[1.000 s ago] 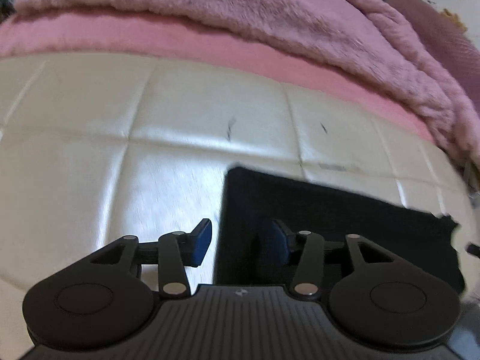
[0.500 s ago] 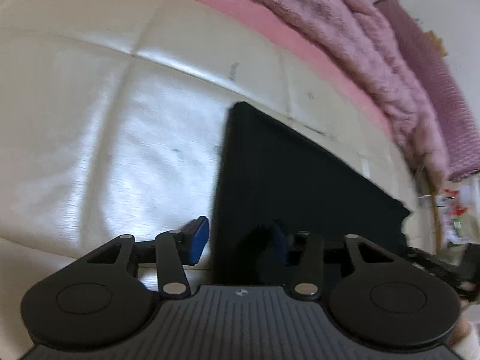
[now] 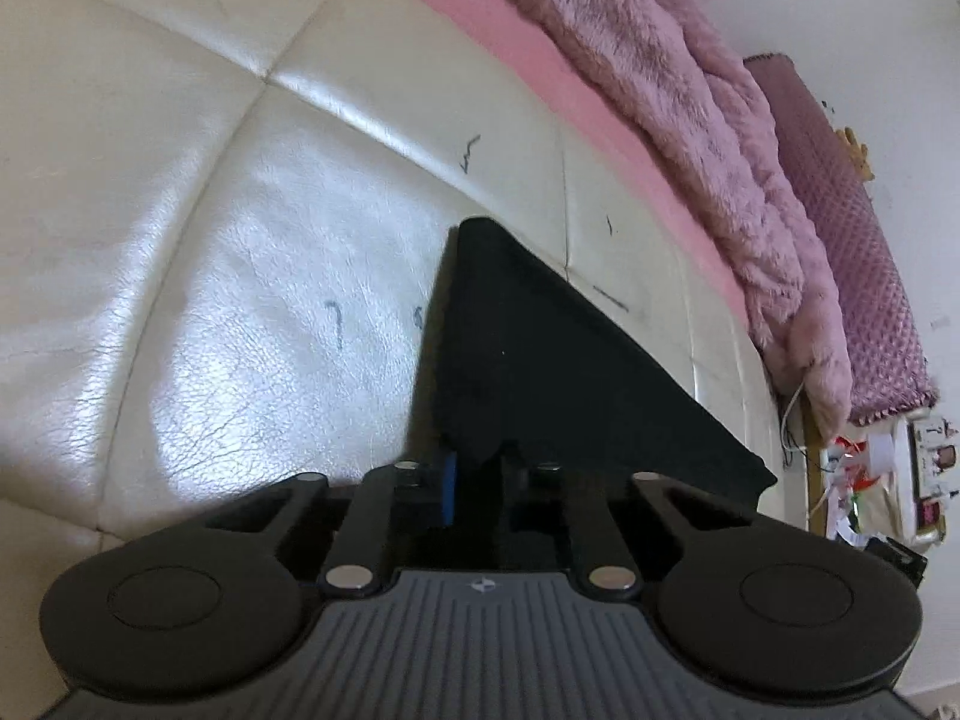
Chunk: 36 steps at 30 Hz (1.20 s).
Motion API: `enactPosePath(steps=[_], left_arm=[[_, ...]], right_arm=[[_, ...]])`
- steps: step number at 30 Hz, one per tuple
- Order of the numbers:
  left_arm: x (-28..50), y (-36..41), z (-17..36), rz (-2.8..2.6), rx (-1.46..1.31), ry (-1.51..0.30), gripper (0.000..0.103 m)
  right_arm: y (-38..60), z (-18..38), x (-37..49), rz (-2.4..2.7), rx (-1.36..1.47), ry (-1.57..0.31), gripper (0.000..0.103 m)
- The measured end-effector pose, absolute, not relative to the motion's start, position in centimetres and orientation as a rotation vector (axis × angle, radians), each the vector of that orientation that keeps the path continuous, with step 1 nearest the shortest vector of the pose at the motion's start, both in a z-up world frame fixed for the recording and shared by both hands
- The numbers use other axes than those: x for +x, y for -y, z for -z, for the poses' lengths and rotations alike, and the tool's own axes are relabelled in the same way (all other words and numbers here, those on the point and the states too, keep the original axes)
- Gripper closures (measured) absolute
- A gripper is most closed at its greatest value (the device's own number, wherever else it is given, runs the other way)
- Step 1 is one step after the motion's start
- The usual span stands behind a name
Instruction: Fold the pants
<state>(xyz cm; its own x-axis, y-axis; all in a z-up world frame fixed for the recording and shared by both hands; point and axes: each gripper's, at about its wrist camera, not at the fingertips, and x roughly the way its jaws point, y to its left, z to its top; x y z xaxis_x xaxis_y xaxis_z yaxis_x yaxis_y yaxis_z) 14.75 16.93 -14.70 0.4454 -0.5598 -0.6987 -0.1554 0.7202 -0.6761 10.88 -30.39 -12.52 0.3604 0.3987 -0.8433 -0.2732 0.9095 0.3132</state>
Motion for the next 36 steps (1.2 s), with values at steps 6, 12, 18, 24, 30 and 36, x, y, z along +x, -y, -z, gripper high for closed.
enactPosePath(steps=[6, 12, 18, 24, 30, 36], left_arm=[[14.1, -17.7, 10.9, 0.237, -0.674, -1.054, 0.093], [14.1, -18.6, 6.5, 0.249, -0.659, -1.025, 0.093], [14.2, -17.6, 2.8, 0.259, -0.693, -1.021, 0.095], [15.2, -14.6, 0.6, 0.265, -0.71, -1.033, 0.095], [16.0, -9.9, -2.5, 0.28, -0.674, -1.044, 0.095], [16.3, -3.7, -4.6, 0.321, -0.643, -1.046, 0.095]], right_arm=[[28.5, 10.5, 11.9, -0.472, 0.075, -1.097, 0.096], [23.2, 9.4, 15.9, -0.558, -0.012, -1.035, 0.102], [18.3, 11.3, 20.4, -0.578, -0.056, -1.05, 0.103], [18.5, 12.6, 20.8, -0.579, -0.031, -1.066, 0.103], [23.5, 9.7, 18.0, -0.562, 0.032, -1.026, 0.103], [32.5, 6.9, 14.5, -0.436, 0.088, -0.998, 0.103]])
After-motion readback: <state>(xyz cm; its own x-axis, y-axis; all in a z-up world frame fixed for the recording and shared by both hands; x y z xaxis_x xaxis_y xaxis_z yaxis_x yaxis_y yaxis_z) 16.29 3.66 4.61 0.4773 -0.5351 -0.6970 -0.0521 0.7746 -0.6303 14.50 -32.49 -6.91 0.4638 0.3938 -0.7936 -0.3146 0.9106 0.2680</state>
